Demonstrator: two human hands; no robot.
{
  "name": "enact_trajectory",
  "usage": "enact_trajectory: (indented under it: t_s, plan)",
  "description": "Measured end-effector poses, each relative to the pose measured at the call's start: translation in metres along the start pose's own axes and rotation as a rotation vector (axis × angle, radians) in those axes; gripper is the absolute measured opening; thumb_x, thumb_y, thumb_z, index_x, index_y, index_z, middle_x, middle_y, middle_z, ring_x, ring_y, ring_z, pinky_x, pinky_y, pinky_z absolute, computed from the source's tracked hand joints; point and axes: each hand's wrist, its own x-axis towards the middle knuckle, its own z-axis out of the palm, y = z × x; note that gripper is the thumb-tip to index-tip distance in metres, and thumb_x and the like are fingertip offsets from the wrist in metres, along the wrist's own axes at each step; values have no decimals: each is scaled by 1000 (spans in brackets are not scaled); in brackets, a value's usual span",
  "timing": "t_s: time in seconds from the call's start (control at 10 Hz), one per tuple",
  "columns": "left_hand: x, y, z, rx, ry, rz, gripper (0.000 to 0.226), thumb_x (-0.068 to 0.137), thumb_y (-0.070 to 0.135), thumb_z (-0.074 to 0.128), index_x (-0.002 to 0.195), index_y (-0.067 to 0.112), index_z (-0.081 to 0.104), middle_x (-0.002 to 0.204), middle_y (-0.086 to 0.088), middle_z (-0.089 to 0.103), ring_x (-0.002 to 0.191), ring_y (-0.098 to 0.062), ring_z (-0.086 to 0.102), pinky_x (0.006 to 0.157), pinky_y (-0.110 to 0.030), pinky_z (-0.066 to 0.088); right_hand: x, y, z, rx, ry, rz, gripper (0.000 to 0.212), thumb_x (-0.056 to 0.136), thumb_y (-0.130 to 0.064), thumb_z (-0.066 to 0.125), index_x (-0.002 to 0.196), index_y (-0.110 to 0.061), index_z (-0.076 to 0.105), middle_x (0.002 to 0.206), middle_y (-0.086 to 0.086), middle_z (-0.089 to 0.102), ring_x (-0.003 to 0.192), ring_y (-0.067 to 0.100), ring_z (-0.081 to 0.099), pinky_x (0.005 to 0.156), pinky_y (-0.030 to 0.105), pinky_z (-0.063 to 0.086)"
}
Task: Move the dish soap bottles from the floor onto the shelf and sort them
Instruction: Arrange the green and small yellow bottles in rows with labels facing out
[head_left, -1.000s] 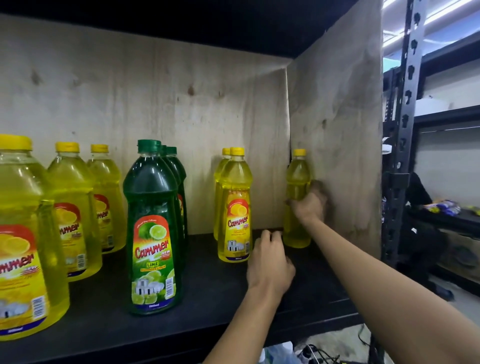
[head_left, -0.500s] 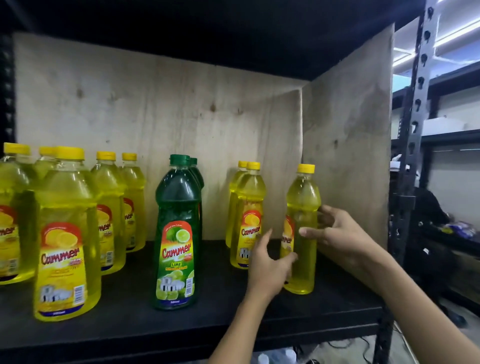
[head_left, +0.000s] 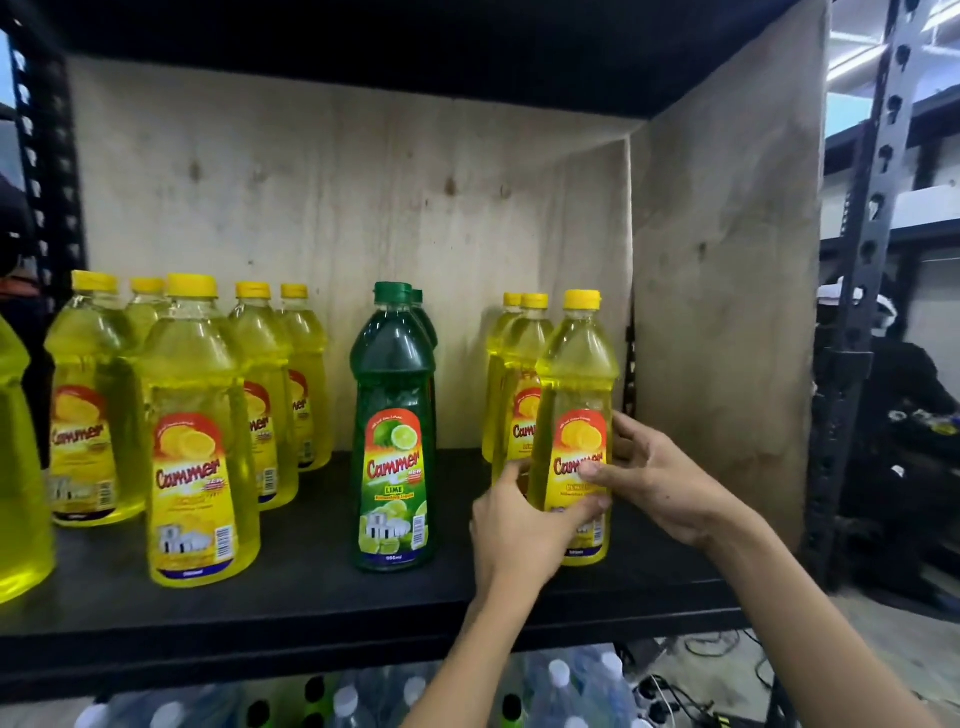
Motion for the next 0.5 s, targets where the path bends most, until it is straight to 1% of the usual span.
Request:
enact_trajectory:
  t_s: [0.1,0.2,0.3,0.4,0.5]
  plan:
    - [-1,-1,0,7,33,13,71,55,71,80,114,37,59,102,15,65,101,-6,56,93,-34,52,1,6,0,38,3,-18,60,78,-6,73,134,-19,55,123,11,70,114,28,69,90,41,59]
    - [0,3,0,2,19,11,69,59,67,81,117,35,58,97,18,56,95,-2,44,94,-31,49,2,7,0,20,-12,-20,62,79,-9,74,136,-19,53,126,11,69,116,28,67,94,44,57]
    - [-5,1,0,-17,20,33,66,60,68,80,113,37,59,94,18,59,94,-1,49,94,-32,51,0,9,1,-15,-2,-18,61,80,-10,74,136,-22,53,126,9,69,116,25,67,94,42,57]
    - [0,0,4,-26,18,17,66,57,72,78,110,39,57,102,16,65,106,-6,57,92,-34,53,0,5,3,-29,0,11,67,80,-10,75,141,-21,49,128,9,68,116,24,67,93,41,58]
    - [-25,-5,-2,0,38,97,88,63,64,80,139,37,45,128,17,58,124,-7,51,100,-27,47,-25,9,17,-54,279,27,91,76,-9,82,153,-25,35,140,8,59,124,22,60,96,39,55]
